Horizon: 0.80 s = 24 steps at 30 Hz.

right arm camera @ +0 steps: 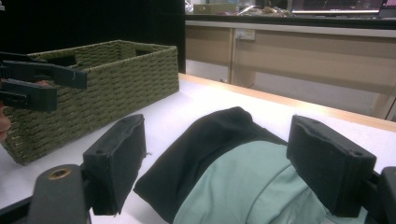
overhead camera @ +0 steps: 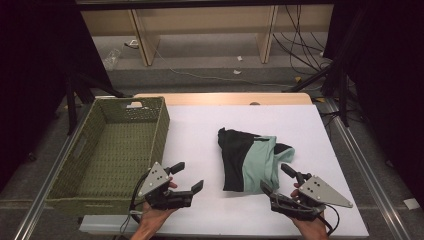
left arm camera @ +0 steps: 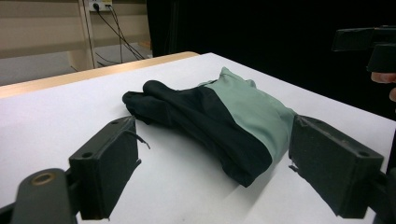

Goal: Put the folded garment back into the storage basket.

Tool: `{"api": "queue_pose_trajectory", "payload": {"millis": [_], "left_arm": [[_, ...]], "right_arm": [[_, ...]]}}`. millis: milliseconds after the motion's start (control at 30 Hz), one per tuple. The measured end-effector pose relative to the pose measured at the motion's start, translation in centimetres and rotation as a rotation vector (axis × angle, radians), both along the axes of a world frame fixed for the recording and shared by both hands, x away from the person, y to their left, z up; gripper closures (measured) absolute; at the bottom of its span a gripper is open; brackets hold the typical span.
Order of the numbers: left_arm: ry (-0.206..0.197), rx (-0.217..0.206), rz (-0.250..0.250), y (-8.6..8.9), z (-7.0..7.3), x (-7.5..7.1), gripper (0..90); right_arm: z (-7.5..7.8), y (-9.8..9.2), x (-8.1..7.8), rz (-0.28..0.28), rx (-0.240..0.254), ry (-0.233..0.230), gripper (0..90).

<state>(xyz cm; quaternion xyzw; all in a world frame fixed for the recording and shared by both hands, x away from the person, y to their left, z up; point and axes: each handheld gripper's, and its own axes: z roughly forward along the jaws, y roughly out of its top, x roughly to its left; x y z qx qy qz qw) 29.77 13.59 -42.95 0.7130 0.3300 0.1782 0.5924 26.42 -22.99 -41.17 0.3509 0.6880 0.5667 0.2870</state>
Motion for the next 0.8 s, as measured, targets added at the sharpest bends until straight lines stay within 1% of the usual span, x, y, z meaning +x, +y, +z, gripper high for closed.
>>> {"api": "queue_pose_trajectory", "payload": {"millis": [267, 333, 367, 500, 533, 667, 733, 767, 800], "left_arm": [[0.008, -0.003, -0.006, -0.1, 0.0, 0.0, 15.2], [0.02, -0.014, -0.01, -0.1, 0.0, 0.2, 15.1], [0.02, -0.014, -0.01, -0.1, 0.0, 0.2, 15.1], [0.048, -0.021, -0.025, -0.2, 0.0, 0.5, 15.1], [0.049, -0.02, -0.027, -0.3, 0.0, 0.5, 15.1], [0.053, -0.007, -0.037, -0.7, 0.0, 0.6, 15.1], [0.071, -0.004, -0.046, -1.0, 0.0, 0.7, 15.1], [0.098, 0.015, -0.047, -1.3, 0.1, 1.0, 15.1], [0.098, 0.015, -0.047, -1.3, 0.1, 1.0, 15.1]], "right_arm": [[0.0, 0.0, 0.0, -0.001, -0.001, 0.003, 20.5], [0.0, 0.0, 0.0, -0.001, 0.002, 0.002, 20.5], [0.0, 0.0, 0.0, -0.001, 0.002, 0.002, 20.5], [0.0, 0.0, 0.0, -0.002, 0.002, 0.002, 20.5], [0.0, 0.0, 0.0, -0.002, 0.002, 0.002, 20.5], [0.0, -0.1, 0.0, -0.006, 0.003, -0.001, 20.5], [0.0, -0.1, 0.0, -0.007, 0.0, 0.002, 20.5], [0.0, -0.1, 0.0, -0.005, 0.002, -0.006, 20.5], [0.0, -0.1, 0.0, -0.005, 0.002, -0.006, 20.5]]}}
